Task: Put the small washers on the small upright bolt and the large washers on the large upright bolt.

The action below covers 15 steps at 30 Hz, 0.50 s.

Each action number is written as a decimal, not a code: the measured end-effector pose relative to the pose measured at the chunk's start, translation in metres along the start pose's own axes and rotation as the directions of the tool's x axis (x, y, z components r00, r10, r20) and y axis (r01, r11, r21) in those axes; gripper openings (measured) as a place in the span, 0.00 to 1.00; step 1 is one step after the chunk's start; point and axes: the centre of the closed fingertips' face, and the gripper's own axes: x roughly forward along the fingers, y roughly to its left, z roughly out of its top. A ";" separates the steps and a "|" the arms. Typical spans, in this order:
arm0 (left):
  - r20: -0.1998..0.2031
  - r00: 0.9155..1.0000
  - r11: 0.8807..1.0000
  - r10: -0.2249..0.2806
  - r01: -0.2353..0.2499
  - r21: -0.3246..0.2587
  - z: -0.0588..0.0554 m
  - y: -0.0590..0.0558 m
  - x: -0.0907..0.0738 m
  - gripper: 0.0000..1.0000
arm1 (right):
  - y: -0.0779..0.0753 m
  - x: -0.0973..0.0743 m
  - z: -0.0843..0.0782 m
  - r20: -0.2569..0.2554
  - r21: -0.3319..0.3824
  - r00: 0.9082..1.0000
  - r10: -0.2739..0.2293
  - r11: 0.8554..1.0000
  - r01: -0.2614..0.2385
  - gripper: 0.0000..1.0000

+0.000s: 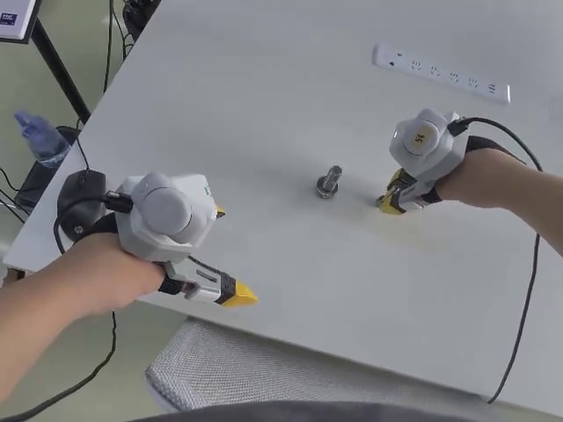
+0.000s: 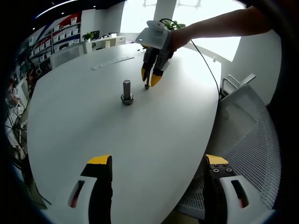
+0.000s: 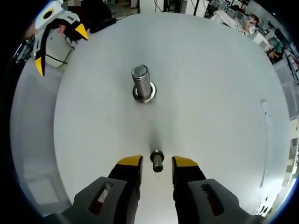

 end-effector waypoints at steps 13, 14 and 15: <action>0.000 1.000 1.000 0.003 -0.003 0.012 0.000 -0.004 -0.003 0.79 | 0.000 -0.023 0.008 0.061 0.043 0.998 -0.027 0.999 0.025 0.30; -0.001 1.000 1.000 0.006 -0.006 0.018 0.000 -0.004 -0.004 0.79 | 0.000 -0.025 0.009 0.064 0.042 0.997 -0.032 0.999 0.029 0.30; -0.001 1.000 1.000 0.007 -0.007 0.018 0.000 -0.004 -0.004 0.80 | 0.001 -0.026 0.010 0.068 0.042 0.997 -0.033 0.999 0.030 0.30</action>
